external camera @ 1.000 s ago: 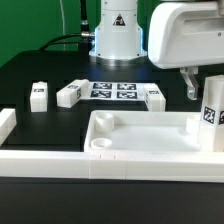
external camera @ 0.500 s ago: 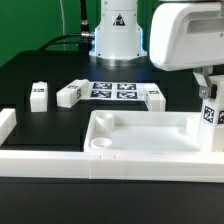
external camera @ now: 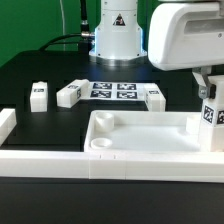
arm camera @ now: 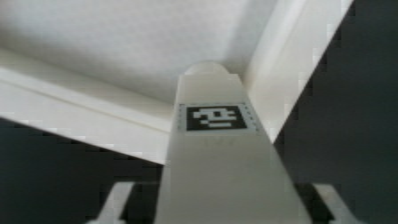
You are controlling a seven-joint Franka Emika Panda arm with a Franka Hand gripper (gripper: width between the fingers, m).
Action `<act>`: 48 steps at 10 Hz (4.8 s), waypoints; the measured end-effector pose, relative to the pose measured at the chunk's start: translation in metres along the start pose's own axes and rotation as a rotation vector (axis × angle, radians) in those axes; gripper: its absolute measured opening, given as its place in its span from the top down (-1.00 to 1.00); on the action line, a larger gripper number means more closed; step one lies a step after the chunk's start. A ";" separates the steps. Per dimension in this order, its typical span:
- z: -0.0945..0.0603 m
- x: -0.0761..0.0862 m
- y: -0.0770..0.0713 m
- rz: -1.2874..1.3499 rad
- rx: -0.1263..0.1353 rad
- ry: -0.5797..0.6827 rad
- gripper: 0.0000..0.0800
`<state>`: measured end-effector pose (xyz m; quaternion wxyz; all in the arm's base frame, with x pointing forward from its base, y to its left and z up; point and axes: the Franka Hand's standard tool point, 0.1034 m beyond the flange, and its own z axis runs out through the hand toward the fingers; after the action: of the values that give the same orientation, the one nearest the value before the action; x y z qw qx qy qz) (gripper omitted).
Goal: Assemble desk
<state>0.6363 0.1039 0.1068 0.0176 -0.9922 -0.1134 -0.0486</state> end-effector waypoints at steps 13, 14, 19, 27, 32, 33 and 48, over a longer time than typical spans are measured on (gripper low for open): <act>-0.001 -0.005 0.022 0.700 -0.025 -0.004 0.26; -0.001 -0.005 0.021 0.698 -0.024 -0.002 -0.15; -0.040 -0.029 0.006 0.589 -0.004 0.017 -0.62; -0.035 -0.039 0.006 0.550 -0.006 0.025 -0.62; -0.020 -0.074 0.004 0.409 -0.011 0.034 -0.62; -0.016 -0.080 0.009 0.336 -0.016 0.037 -0.62; 0.023 -0.145 0.026 0.271 -0.007 -0.274 -0.62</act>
Offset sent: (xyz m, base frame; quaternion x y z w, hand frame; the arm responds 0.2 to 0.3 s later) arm -0.0122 0.0017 -0.0091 0.0136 -0.0309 0.2234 0.9742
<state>0.5034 0.0470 0.0689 0.0049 -0.9958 0.0202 0.0894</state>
